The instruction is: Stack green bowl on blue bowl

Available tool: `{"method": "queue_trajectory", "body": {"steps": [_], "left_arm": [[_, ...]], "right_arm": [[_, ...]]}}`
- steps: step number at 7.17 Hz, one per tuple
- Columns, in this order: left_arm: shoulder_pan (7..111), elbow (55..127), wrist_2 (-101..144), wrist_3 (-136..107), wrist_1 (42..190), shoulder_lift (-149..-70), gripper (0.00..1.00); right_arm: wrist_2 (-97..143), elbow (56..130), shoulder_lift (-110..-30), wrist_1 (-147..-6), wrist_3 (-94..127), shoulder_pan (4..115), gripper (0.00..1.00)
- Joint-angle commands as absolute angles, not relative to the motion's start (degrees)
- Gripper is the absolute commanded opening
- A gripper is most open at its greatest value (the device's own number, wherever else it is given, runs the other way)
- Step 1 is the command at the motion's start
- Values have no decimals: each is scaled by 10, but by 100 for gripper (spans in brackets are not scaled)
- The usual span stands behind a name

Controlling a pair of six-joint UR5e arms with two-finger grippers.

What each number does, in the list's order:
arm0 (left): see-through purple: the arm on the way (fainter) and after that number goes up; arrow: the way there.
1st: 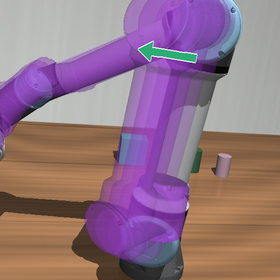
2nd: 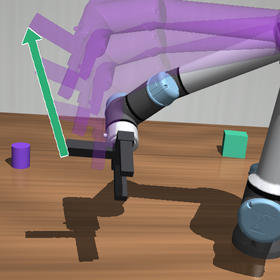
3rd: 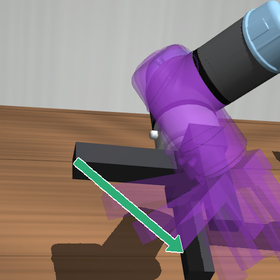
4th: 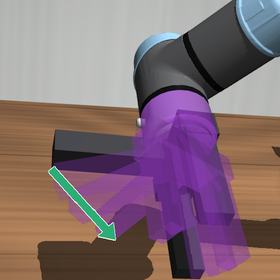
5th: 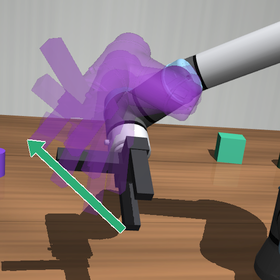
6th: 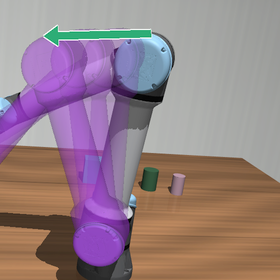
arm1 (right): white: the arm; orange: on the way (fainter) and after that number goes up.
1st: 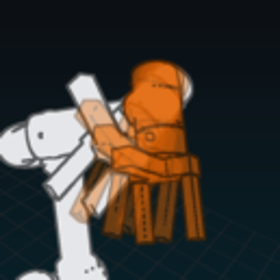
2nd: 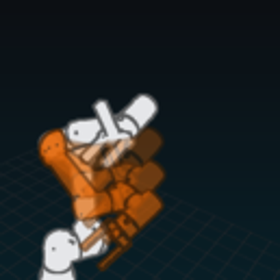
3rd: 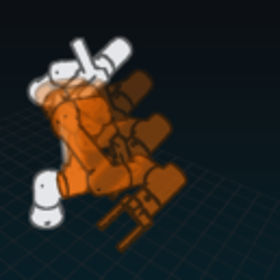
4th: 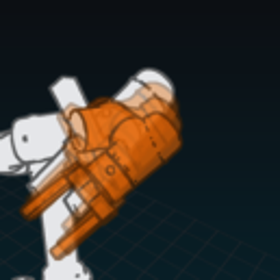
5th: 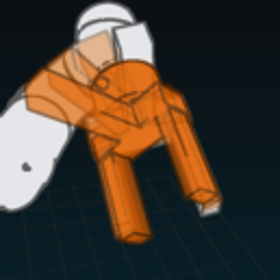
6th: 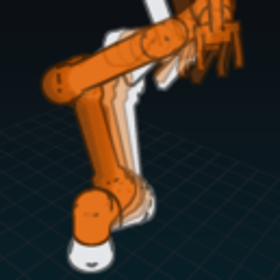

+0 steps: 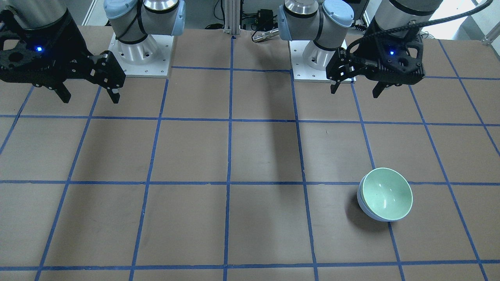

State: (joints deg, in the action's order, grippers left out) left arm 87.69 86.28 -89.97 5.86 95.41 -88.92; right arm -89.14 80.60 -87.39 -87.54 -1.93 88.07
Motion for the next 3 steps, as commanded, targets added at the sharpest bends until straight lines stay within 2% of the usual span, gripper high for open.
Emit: {"method": "queue_trajectory", "body": {"steps": [1,3], "left_arm": [[893,857,-911,24,955,-895,100],[893,853,-908,18,955,-894,100]], "right_arm": [[-891,806,-875,-875,-19,881,100],[-892,806,-875,-875,-19,881,100]]}}
